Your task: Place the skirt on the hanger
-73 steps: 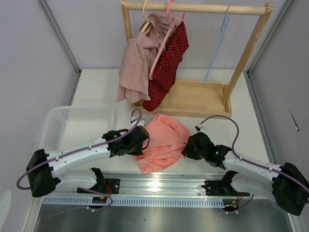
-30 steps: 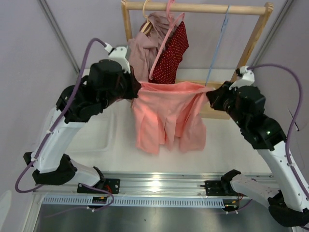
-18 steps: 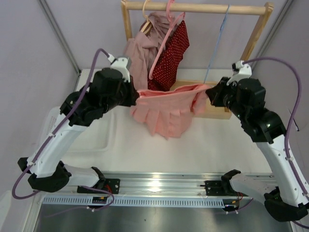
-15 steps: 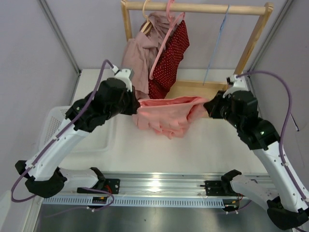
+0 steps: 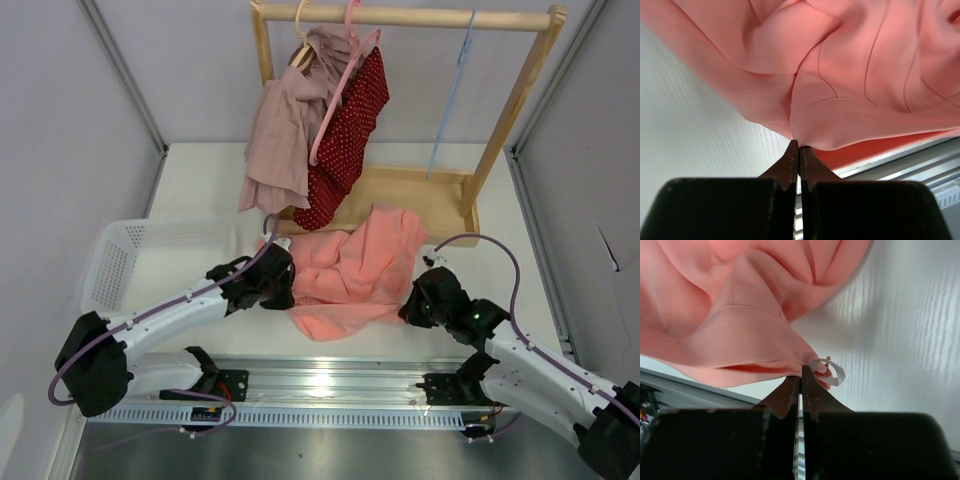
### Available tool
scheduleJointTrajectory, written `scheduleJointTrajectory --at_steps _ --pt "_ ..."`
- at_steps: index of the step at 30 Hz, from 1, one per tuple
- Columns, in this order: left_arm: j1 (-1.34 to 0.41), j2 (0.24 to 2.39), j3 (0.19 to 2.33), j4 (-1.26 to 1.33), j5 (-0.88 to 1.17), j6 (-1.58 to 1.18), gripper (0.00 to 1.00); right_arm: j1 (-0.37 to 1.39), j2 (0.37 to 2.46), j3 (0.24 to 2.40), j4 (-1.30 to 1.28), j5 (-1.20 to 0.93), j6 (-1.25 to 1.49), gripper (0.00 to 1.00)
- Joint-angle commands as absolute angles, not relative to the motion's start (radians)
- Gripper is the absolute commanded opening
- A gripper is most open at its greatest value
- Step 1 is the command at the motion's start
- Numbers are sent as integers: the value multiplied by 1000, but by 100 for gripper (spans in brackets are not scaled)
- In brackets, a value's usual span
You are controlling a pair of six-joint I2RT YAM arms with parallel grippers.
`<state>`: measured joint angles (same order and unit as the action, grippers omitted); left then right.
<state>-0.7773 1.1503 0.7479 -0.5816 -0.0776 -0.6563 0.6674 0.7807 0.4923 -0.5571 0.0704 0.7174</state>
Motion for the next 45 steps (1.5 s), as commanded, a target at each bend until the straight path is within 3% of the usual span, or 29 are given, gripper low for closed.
scheduleJointTrajectory --at_steps 1,4,6,7,10,13,15,20,26,34,41,45 --pt "-790 1150 700 -424 -49 -722 0 747 799 444 -428 181 842 0" --pt "-801 1172 657 -376 -23 -735 0 811 840 426 -400 195 871 1" --pt "-811 1170 643 -339 -11 -726 0 856 850 440 -411 247 877 8" --pt "-815 1161 643 -331 -8 -724 0 897 853 460 -431 265 877 19" --pt "-824 1143 653 -318 21 -704 1 955 844 495 -466 321 873 38" --pt "-824 1137 683 -353 5 -686 10 982 825 537 -489 356 864 49" --pt "-824 1134 696 -370 6 -669 24 994 815 571 -505 373 862 54" --pt "-824 1101 748 -415 5 -635 39 994 810 696 -600 419 845 63" --pt "-825 1072 833 -471 5 -574 51 963 884 821 -657 416 795 67" --pt "-824 1016 900 -463 129 -517 56 896 917 882 -709 428 788 72" --pt "-838 986 1076 -446 167 -453 63 812 847 977 -759 406 753 71" --pt "-856 1048 1218 -400 172 -439 64 749 789 1029 -801 439 761 63"
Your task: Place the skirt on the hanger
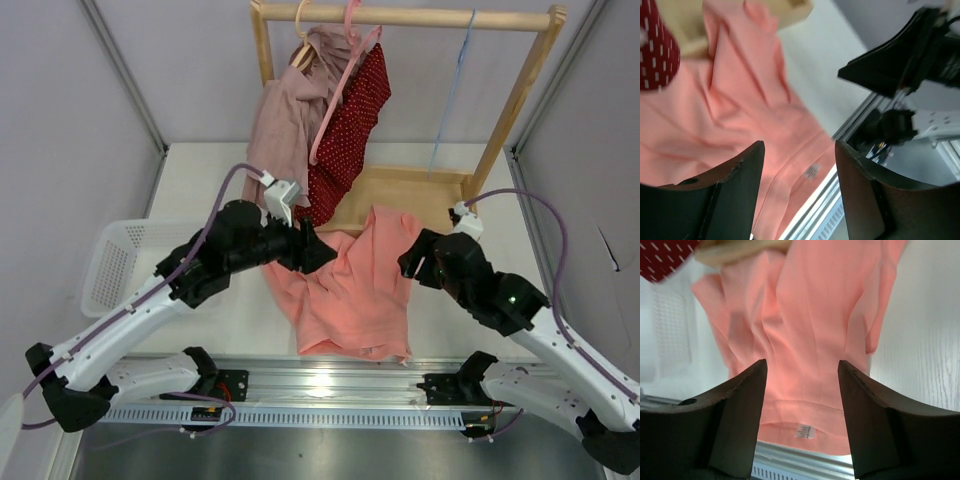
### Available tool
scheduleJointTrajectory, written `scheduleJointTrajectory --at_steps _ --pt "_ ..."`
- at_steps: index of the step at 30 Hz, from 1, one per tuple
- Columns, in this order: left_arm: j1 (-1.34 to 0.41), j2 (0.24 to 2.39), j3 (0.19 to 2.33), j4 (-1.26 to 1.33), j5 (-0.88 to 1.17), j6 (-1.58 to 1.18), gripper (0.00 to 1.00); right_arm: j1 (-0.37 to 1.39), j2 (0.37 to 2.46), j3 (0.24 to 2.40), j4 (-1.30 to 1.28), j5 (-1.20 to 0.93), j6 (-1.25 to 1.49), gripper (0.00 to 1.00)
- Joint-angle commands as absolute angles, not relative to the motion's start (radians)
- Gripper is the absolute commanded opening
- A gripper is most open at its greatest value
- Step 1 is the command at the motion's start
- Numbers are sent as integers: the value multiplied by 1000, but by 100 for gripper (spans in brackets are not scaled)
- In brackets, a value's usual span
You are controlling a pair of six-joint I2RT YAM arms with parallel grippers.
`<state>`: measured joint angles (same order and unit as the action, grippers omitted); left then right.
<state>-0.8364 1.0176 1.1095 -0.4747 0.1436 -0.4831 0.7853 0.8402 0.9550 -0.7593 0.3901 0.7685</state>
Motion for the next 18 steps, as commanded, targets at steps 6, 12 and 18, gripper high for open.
scheduleJointTrajectory --at_steps 6,12,18 --pt "-925 1251 1485 -282 -35 -367 73 654 759 1065 -802 403 761 50" --pt "-983 1587 1900 -203 -255 -232 84 637 738 1080 -833 382 782 45" --pt "-1019 1903 2369 -222 -393 -102 96 630 706 1046 -865 342 793 42"
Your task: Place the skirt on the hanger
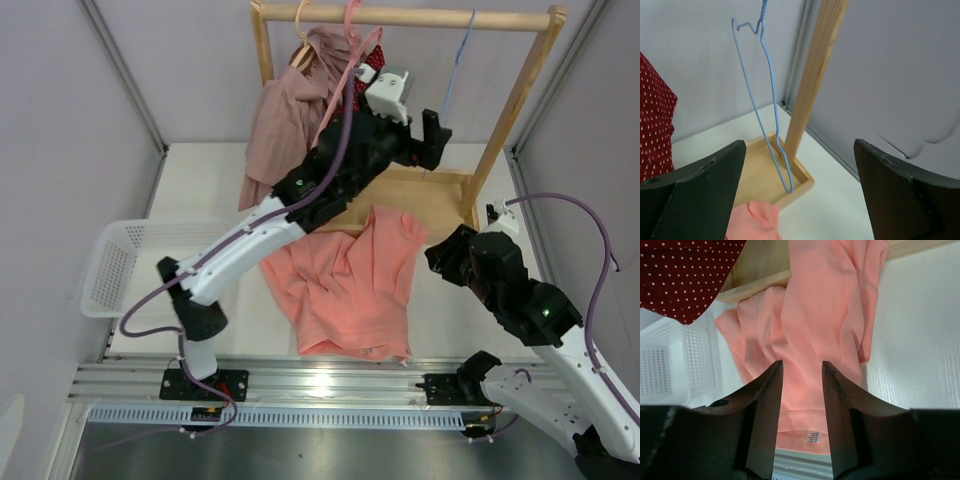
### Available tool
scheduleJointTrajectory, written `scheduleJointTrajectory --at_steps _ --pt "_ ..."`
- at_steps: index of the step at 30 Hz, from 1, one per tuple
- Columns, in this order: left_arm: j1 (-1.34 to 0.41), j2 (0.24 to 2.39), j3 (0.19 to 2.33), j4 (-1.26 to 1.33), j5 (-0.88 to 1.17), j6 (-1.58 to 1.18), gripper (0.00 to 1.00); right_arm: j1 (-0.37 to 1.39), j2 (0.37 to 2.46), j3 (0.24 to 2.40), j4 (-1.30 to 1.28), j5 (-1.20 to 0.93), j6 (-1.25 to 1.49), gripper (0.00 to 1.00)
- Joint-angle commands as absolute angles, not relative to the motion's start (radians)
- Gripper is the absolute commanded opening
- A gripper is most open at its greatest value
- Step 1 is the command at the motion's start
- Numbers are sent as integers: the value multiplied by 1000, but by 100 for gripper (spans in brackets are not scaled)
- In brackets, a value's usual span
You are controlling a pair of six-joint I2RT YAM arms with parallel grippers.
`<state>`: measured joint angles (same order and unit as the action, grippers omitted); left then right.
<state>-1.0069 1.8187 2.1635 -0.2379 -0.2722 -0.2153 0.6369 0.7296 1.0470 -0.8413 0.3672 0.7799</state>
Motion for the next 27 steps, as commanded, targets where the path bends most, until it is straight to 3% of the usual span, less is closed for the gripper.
scheduleJointTrajectory --at_steps 1,3,7,20,22,27 --pt "-1017 1999 2423 -273 -429 -89 97 629 698 1043 -867 333 795 42" --pt "-1017 2061 2543 -285 -451 -55 98 629 695 1039 -873 316 793 41" --pt "-1017 2082 2429 -132 -460 -17 99 627 684 1040 -900 311 775 40" --pt "-1015 2218 2442 -44 -479 23 98 623 637 1008 -907 282 749 39" --pt "-1015 2227 2436 -35 -506 26 95 623 635 1008 -907 281 746 38" --pt "-1015 2214 2392 46 -554 57 73 623 630 997 -908 282 741 33"
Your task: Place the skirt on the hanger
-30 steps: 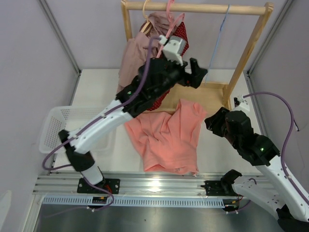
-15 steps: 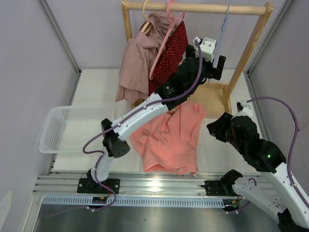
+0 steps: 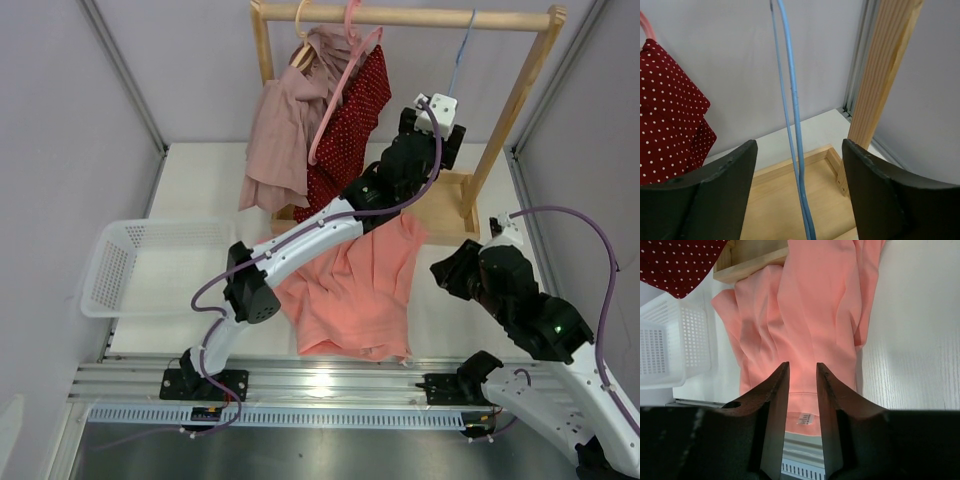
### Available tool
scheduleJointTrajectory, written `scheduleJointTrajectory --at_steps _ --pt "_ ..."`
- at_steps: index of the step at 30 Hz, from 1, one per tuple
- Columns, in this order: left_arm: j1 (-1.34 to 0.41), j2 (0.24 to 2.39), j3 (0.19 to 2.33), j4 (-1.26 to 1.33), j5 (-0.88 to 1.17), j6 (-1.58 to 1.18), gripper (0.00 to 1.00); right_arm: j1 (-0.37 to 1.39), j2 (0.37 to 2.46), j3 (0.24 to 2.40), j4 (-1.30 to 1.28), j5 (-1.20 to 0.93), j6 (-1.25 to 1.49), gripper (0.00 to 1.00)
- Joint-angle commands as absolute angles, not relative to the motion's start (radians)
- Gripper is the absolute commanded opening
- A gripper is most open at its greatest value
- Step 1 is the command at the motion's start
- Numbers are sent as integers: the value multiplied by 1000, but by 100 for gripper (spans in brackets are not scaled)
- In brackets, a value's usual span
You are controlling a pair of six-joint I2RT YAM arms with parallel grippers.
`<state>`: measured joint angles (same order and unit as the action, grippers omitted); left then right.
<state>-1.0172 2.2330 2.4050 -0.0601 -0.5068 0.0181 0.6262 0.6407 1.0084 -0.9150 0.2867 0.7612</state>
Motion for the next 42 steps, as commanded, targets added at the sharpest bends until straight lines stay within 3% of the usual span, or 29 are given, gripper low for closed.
scheduleJointTrajectory --at_steps 1,4,8,14,29,42 --pt "-1015 2209 2384 58 -552 60 70 623 629 994 -908 282 742 33" --pt "-1017 2204 2390 86 -551 78 56 623 623 985 -908 282 741 31" --pt "-1017 2195 2398 115 -549 113 29 623 624 985 -907 285 736 29" --pt "-1017 2206 2442 129 -537 156 1 623 629 976 -904 285 735 28" --pt "-1017 2157 2450 195 -557 207 0 621 632 968 -902 285 724 27" --pt "-1022 1971 2135 327 -511 206 0 620 638 936 -874 281 724 27"
